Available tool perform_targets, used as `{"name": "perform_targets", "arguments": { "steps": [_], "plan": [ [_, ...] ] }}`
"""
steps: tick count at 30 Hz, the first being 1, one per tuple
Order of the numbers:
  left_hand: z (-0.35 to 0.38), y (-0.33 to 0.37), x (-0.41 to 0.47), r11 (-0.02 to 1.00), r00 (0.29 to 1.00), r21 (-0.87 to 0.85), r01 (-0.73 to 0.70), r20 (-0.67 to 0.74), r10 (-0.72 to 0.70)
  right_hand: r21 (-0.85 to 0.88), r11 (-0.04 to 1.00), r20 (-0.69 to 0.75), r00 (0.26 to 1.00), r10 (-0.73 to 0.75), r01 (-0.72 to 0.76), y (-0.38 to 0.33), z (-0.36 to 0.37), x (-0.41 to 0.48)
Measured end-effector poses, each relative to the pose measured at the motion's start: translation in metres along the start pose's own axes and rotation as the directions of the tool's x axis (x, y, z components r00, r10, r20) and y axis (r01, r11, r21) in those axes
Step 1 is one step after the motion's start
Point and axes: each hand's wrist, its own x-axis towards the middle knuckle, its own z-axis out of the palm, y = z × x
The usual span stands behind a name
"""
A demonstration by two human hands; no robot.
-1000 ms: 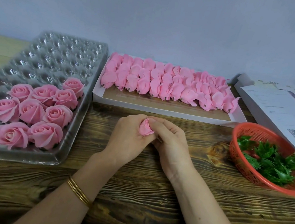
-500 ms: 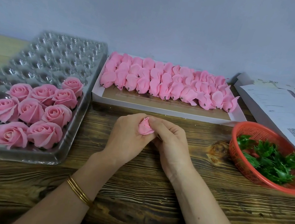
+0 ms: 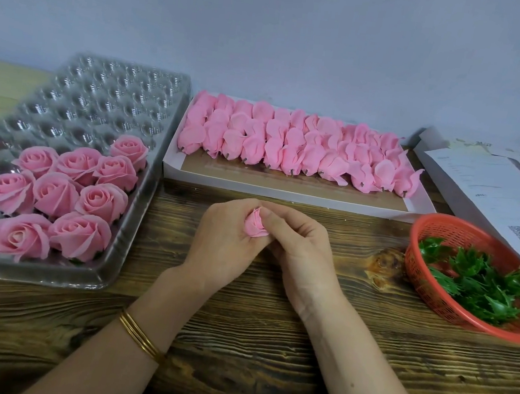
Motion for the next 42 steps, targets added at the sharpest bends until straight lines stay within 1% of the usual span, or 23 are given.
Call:
{"name": "perform_targets", "arguments": {
  "steps": [2,4,6,8,9,11,14,16,21,23,25,28,32,35,37,39,42],
  "plan": [
    [0.0,0.0,0.001,0.999,1.0,-0.032,0.009,0.014,-0.009,-0.006,1.0,0.007,1.0,-0.007,0.007,0.0,0.001,0.001],
    [0.0,0.0,0.003,0.995,0.999,-0.091,0.046,0.021,-0.044,0.028,1.0,0.018,1.0,-0.004,0.003,-0.001,0.002,0.001],
    [0.001,0.0,0.005,0.985,0.995,-0.14,0.097,-0.005,-0.098,0.091,0.996,0.006,1.0,0.009,-0.009,-0.001,0.001,0.001],
    [0.001,0.0,0.007,0.957,0.985,-0.251,0.148,-0.054,-0.166,0.116,0.993,-0.027,0.999,0.02,-0.017,0.0,0.001,0.002],
    [0.0,0.0,0.007,0.927,0.977,-0.335,0.17,-0.062,-0.202,0.095,0.995,-0.036,0.999,0.026,-0.022,0.001,0.002,0.002],
    [0.0,0.002,0.007,0.836,0.964,-0.505,0.214,-0.028,-0.264,0.02,1.0,-0.031,0.999,0.02,-0.019,0.003,0.004,0.001],
    [0.0,0.008,0.008,0.7,0.945,-0.664,0.263,0.03,-0.327,-0.11,0.992,0.038,0.997,-0.062,0.065,0.007,0.009,-0.004],
    [0.001,0.01,0.009,0.633,0.931,-0.718,0.288,0.056,-0.36,-0.176,0.976,0.062,0.991,-0.121,0.13,0.009,0.013,-0.006],
    [0.004,0.014,0.006,0.513,0.904,-0.781,0.356,0.148,-0.402,-0.344,0.912,-0.015,0.97,-0.241,0.221,0.014,0.017,-0.008],
    [0.005,0.014,0.006,0.503,0.902,-0.786,0.36,0.156,-0.402,-0.399,0.883,-0.035,0.959,-0.282,0.245,0.017,0.016,-0.009],
    [0.005,0.014,0.007,0.497,0.9,-0.786,0.368,0.168,-0.402,-0.413,0.873,-0.038,0.953,-0.3,0.258,0.018,0.015,-0.007],
    [0.001,0.011,0.009,0.494,0.897,-0.777,0.39,0.199,-0.395,-0.342,0.903,0.002,0.961,-0.277,0.261,0.018,0.014,-0.006],
    [-0.001,0.011,0.011,0.503,0.912,-0.774,0.385,0.237,-0.334,-0.241,0.935,0.076,0.966,-0.247,0.258,0.014,0.013,-0.006],
    [-0.004,0.011,0.011,0.523,0.915,-0.755,0.396,0.271,-0.3,-0.203,0.949,0.117,0.968,-0.22,0.24,0.011,0.011,-0.005],
    [-0.007,0.01,0.011,0.546,0.914,-0.733,0.405,0.303,-0.272,-0.17,0.966,0.125,0.976,-0.177,0.197,0.009,0.01,-0.005],
    [-0.009,0.01,0.011,0.562,0.913,-0.72,0.407,0.331,-0.237,-0.128,0.984,0.125,0.986,-0.107,0.123,0.008,0.009,-0.004],
    [-0.009,0.009,0.012,0.586,0.916,-0.705,0.399,0.329,-0.229,-0.045,0.999,0.179,0.984,-0.006,0.014,0.006,0.008,-0.002]
  ]
}}
